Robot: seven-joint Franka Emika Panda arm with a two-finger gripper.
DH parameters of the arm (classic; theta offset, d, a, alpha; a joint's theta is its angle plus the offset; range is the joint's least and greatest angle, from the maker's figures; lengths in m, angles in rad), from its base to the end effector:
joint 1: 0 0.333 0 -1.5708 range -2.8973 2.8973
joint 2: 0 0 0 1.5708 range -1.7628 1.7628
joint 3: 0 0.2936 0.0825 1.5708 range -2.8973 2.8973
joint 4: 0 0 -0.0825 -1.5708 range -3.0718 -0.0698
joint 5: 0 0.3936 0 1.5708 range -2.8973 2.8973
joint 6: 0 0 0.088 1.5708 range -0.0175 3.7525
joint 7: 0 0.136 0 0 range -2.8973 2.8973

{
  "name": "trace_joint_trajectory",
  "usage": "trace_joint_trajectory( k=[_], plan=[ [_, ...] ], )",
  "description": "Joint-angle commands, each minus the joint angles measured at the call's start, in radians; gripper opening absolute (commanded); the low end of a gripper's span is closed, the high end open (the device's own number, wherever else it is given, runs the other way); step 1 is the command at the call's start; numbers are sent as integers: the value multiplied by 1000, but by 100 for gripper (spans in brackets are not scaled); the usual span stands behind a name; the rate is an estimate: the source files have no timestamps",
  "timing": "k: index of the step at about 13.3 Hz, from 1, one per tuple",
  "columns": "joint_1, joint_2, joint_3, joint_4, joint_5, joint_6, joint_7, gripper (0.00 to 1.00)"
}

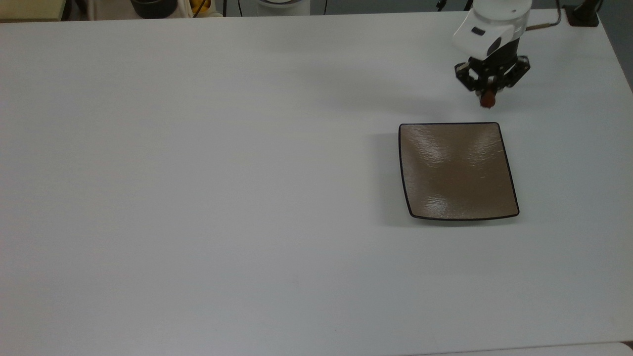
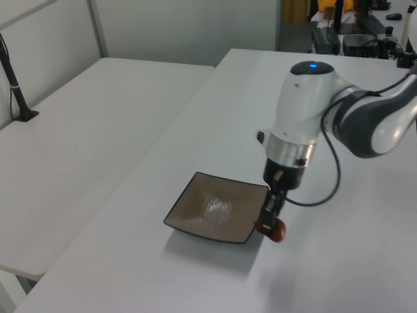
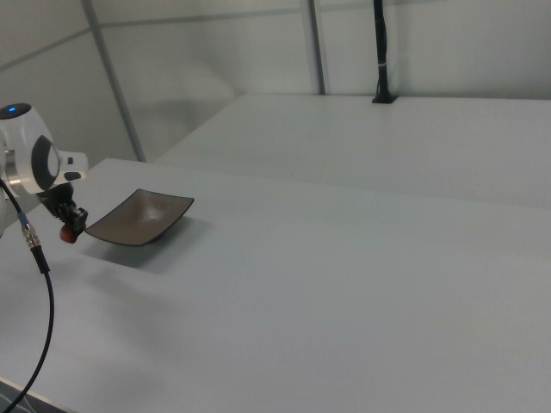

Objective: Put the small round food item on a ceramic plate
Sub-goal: 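Carry the held food item over the brown square plate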

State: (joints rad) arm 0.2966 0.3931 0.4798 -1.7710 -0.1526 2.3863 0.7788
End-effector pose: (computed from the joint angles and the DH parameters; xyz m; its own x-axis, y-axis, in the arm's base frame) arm 0.5015 0.4557 0.3346 0.9873 0.0210 0.1576 0.0562 -0.9734 -0.2221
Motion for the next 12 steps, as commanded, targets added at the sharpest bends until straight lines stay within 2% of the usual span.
trace_joint_trajectory(
  k=[1,4,5,7,8,9,12],
  plan=[
    [-34,69,-15,88,-71,20,62,18],
    [-56,111,-41,148,-100,33,80,26],
    [-62,124,-52,162,-102,40,79,36],
    [-67,153,-75,185,-105,60,79,88],
    [-68,159,-75,192,-128,60,76,100],
    [-77,173,-75,193,-186,60,77,100],
    [-100,173,-75,211,-188,51,76,100]
  ],
)
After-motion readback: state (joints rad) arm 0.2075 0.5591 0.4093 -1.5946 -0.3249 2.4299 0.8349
